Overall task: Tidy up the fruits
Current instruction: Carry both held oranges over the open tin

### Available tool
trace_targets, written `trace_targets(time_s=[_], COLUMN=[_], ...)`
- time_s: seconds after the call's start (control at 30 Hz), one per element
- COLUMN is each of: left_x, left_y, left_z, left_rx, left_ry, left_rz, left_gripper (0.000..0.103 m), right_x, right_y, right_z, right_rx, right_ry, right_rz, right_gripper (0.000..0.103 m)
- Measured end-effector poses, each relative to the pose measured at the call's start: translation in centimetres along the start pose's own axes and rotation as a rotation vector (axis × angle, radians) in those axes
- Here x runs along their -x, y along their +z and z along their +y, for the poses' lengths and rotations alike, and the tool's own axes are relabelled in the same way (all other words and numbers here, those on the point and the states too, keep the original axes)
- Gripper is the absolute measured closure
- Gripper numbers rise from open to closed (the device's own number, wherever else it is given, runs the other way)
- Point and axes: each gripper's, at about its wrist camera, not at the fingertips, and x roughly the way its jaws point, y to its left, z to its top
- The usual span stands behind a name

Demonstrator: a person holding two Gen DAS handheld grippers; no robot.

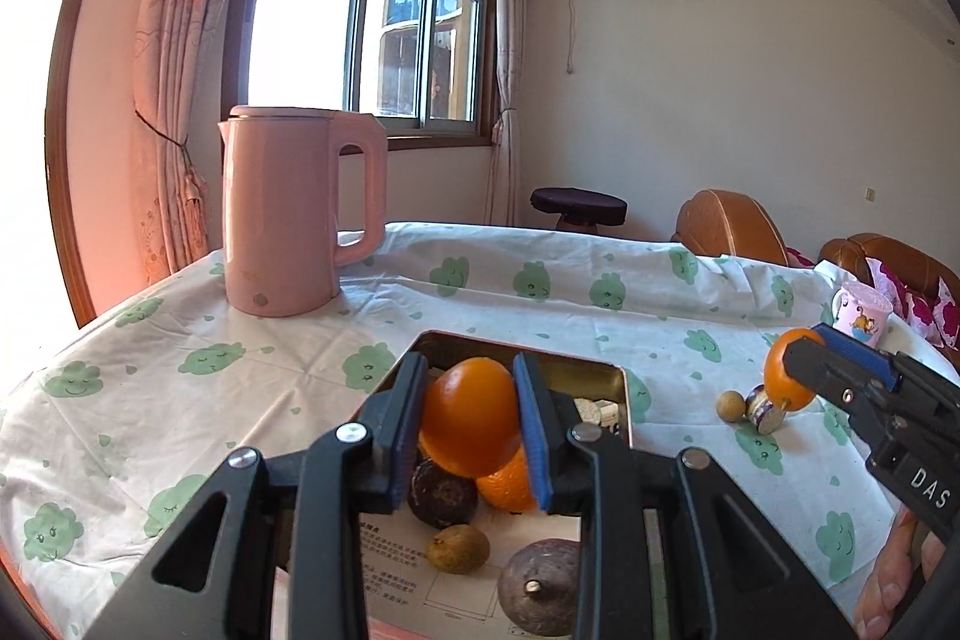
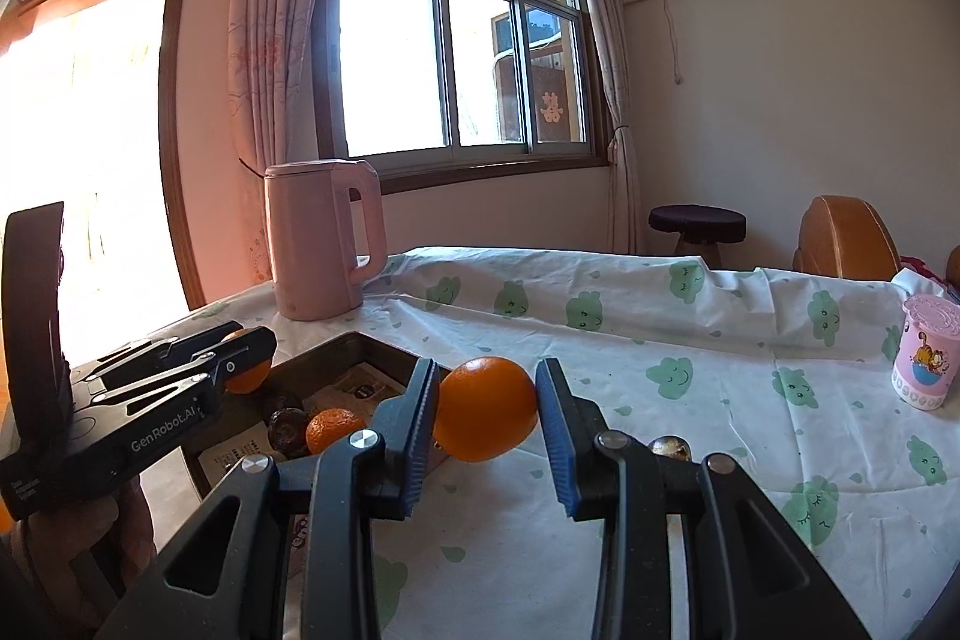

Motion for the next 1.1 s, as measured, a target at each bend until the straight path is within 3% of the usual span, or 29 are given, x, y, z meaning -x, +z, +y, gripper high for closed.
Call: trace_targets(time_s=[0.4, 1.1], left_x=[-0.4, -0.3], left_y=[-0.8, -1.4], left_z=[3.2, 4.8], left_rx=[0.030, 0.034], left_ry=[0.052, 0.058], left_rz=[0.033, 0.082], left_gripper=[0.072, 0.072], right_x=[-1.9, -4.9], right_y=[0.5, -0.1], right_z=[2.7, 6.2], right_rx=[0.028, 0.064], right_ry=[0.052, 0.111], right_rz=[0.018, 0.077], right_gripper=[0.068, 0.067])
